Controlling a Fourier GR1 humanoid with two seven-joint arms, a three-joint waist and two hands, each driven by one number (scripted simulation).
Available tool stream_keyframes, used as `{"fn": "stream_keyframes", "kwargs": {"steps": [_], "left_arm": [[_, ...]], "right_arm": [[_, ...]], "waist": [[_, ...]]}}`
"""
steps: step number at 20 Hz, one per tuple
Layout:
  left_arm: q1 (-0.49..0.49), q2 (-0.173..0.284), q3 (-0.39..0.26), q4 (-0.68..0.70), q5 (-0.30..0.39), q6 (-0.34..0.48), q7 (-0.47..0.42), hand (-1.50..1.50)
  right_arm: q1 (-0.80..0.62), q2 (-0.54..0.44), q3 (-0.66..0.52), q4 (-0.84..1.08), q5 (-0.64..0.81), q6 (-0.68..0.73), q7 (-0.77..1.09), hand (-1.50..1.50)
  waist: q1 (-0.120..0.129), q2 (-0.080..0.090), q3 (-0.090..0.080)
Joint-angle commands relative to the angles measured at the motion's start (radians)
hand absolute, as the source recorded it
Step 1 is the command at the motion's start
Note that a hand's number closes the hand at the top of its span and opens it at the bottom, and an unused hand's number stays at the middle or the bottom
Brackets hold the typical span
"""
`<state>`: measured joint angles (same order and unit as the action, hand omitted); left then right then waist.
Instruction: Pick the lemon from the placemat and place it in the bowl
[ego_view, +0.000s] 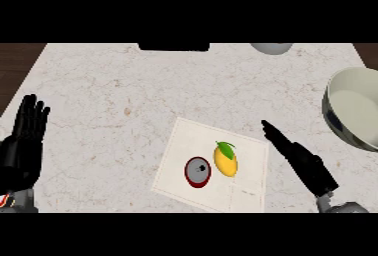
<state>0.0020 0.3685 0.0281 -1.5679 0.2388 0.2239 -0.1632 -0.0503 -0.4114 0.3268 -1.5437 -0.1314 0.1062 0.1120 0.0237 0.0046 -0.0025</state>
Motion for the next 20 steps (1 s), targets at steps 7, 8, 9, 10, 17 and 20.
{"fn": "stream_keyframes", "kwargs": {"steps": [7,8,9,10,17,20], "left_arm": [[-0.035,-0.002,-0.225,-0.030,-0.028,-0.180,0.091,0.00],[-0.051,-0.015,-0.282,-0.020,-0.041,-0.212,0.107,0.00],[-0.083,-0.020,-0.304,-0.075,-0.027,-0.222,0.172,0.00],[-0.097,-0.056,-0.339,-0.032,-0.072,-0.205,0.139,0.00],[-0.144,-0.096,-0.345,-0.016,-0.077,-0.215,0.183,0.00],[-0.152,-0.071,-0.306,-0.008,-0.055,-0.234,0.195,0.00]], "right_arm": [[-0.127,-0.140,-0.063,-0.076,0.379,-0.229,-0.051,1.50],[-0.105,0.015,-0.053,-0.065,0.379,-0.370,-0.031,1.50],[-0.070,0.188,0.013,-0.060,0.357,-0.457,-0.019,1.50],[-0.052,0.226,-0.014,-0.027,0.286,-0.439,-0.079,-1.50],[-0.227,0.180,0.114,0.127,0.578,-0.427,-0.002,-1.50],[-0.283,0.104,0.152,0.039,0.649,-0.306,0.207,-1.50]], "waist": [[-0.097,-0.019,-0.023],[-0.074,-0.005,-0.002],[-0.043,-0.006,0.003],[-0.040,-0.002,0.003],[-0.015,-0.003,0.001],[-0.023,-0.008,0.000]]}}
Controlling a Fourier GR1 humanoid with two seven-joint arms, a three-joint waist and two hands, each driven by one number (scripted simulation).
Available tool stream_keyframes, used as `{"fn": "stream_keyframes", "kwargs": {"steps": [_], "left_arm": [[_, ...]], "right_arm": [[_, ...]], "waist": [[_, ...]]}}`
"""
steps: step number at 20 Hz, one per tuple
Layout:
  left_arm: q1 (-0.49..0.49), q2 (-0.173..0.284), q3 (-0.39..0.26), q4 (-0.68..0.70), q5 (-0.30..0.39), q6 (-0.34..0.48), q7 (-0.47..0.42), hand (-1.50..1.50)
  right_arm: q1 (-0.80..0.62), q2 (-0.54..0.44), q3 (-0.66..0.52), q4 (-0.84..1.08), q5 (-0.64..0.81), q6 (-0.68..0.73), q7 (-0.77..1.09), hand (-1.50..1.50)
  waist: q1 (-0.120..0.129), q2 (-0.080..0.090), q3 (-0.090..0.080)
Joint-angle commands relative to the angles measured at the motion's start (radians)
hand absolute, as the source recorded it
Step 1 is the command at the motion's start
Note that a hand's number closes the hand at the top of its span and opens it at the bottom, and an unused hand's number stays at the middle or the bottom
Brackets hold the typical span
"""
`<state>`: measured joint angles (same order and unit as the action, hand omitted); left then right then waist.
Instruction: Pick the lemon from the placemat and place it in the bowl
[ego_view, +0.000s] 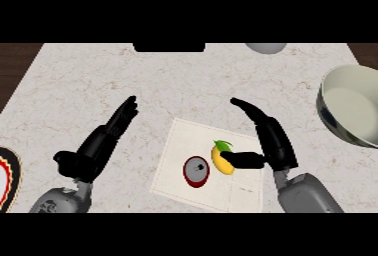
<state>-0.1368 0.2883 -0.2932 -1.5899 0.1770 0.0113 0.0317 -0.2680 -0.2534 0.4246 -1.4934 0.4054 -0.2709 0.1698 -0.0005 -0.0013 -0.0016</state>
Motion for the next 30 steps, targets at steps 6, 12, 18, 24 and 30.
{"fn": "stream_keyframes", "kwargs": {"steps": [6,12,18,24,30], "left_arm": [[-0.022,-0.011,-0.008,0.021,-0.005,-0.016,0.015,0.00],[-0.011,-0.049,-0.040,0.026,-0.032,0.002,0.013,0.00],[-0.013,-0.008,0.018,0.027,-0.014,-0.040,0.008,0.00],[0.019,-0.055,-0.011,-0.011,-0.049,-0.009,0.014,0.00],[0.020,-0.076,0.006,0.057,-0.071,-0.034,-0.038,0.00]], "right_arm": [[-0.218,-0.138,0.143,-0.005,0.089,0.485,0.462,-1.50],[-0.316,-0.028,0.120,-0.016,-0.135,0.803,0.786,-1.50],[-0.417,0.081,0.077,0.001,-0.260,0.896,1.026,-1.50],[-0.356,0.110,0.148,0.007,-0.206,0.833,1.032,-1.50],[-0.351,0.147,0.176,-0.018,-0.093,0.791,0.996,-1.50]], "waist": [[0.013,-0.006,-0.004],[0.006,-0.004,-0.001],[0.004,-0.002,0.000],[0.001,-0.002,0.001],[-0.001,0.000,0.001]]}}
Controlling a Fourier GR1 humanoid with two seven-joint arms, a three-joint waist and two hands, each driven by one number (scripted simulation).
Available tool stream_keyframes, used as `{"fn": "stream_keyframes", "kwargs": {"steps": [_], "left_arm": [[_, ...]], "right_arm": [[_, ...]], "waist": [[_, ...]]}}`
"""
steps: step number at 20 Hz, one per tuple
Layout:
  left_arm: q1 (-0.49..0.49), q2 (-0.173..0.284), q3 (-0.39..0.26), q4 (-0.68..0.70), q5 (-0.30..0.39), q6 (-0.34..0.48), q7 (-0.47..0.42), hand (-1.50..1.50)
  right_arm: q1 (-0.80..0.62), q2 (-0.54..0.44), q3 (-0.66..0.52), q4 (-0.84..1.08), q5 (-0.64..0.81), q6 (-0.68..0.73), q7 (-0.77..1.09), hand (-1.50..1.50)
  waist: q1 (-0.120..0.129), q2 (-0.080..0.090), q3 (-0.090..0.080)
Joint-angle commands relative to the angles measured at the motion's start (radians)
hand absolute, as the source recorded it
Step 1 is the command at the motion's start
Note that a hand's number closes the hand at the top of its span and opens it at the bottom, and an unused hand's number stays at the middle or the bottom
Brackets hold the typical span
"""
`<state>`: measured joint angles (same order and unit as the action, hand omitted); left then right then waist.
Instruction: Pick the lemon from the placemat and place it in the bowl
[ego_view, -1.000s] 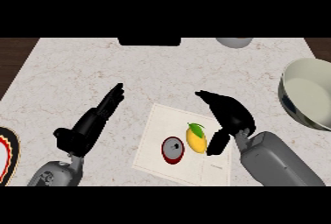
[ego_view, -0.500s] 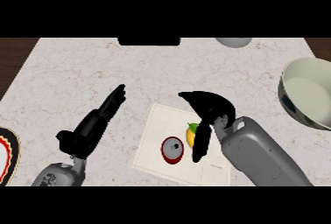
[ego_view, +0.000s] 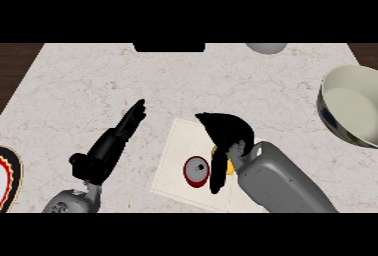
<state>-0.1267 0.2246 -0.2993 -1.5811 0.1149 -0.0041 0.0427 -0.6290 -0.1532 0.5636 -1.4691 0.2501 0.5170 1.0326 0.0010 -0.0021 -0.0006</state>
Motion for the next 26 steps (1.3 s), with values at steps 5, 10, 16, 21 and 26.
{"fn": "stream_keyframes", "kwargs": {"steps": [5,10,16,21,26], "left_arm": [[-0.028,0.012,0.078,0.046,0.029,-0.063,-0.006,0.00],[-0.036,-0.032,0.050,0.081,-0.036,-0.049,-0.040,0.00],[-0.033,-0.044,0.084,0.076,-0.024,-0.074,-0.039,0.00],[0.045,-0.013,0.092,-0.074,-0.017,-0.108,0.031,0.00],[-0.009,-0.080,0.101,0.041,-0.075,-0.101,-0.005,0.00]], "right_arm": [[0.078,-0.007,0.039,-0.044,0.152,-0.003,0.039,-1.50],[0.112,-0.002,0.063,-0.071,0.274,-0.015,0.003,-1.50],[0.222,0.001,0.092,-0.090,0.409,-0.065,-0.035,-1.50],[0.184,0.047,0.003,0.081,0.452,-0.075,-0.126,-1.50],[0.208,0.076,-0.047,0.076,0.501,-0.017,-0.153,-1.50]], "waist": [[-0.003,0.002,0.000],[-0.003,0.002,0.000],[-0.005,0.002,0.000],[0.007,0.002,0.001],[0.001,0.002,0.001]]}}
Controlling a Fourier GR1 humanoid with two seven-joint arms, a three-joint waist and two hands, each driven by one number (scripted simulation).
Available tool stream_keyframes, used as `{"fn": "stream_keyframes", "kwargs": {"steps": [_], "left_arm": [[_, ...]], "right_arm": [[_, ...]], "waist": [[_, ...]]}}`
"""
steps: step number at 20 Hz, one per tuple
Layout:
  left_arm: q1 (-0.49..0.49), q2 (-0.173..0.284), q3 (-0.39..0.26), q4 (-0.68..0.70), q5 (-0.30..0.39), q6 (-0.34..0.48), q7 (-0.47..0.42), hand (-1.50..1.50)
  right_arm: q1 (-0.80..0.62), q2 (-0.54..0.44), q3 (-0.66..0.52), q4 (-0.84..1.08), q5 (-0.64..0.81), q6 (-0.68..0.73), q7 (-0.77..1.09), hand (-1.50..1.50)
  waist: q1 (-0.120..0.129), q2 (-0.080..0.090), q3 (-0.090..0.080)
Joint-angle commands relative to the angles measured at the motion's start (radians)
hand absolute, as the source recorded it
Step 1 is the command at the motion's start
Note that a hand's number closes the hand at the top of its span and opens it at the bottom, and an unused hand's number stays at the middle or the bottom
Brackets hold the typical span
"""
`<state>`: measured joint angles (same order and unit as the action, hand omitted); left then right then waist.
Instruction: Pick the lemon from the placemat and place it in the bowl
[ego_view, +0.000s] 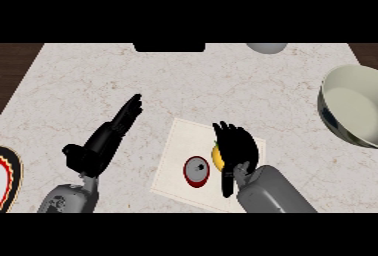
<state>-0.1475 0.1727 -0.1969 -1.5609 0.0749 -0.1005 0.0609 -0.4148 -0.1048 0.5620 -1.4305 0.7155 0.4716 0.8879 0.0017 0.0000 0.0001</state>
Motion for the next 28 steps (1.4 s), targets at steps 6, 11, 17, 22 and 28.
{"fn": "stream_keyframes", "kwargs": {"steps": [6,11,17,22,28], "left_arm": [[-0.009,-0.035,0.038,0.107,-0.024,-0.059,-0.079,0.00],[0.013,-0.059,0.016,-0.001,-0.071,-0.013,-0.010,0.00],[0.055,-0.025,0.058,-0.085,-0.035,-0.075,0.039,0.00],[0.030,-0.071,0.052,-0.040,-0.068,-0.065,0.038,0.00],[0.053,-0.069,0.048,-0.062,-0.080,-0.030,0.062,0.00]], "right_arm": [[0.020,0.013,-0.085,0.068,0.068,0.013,-0.119,-1.50],[-0.023,0.023,-0.093,0.205,0.138,-0.121,-0.310,1.50],[-0.053,0.102,-0.112,0.210,0.216,-0.149,-0.275,1.50],[-0.044,0.099,-0.145,0.180,0.272,-0.151,-0.314,1.50],[0.232,-0.334,-0.032,-0.137,0.166,-0.067,-0.810,1.50]], "waist": [[-0.003,0.000,0.000],[0.002,0.001,0.000],[0.003,0.000,0.000],[0.000,0.000,0.000],[-0.045,-0.014,0.000]]}}
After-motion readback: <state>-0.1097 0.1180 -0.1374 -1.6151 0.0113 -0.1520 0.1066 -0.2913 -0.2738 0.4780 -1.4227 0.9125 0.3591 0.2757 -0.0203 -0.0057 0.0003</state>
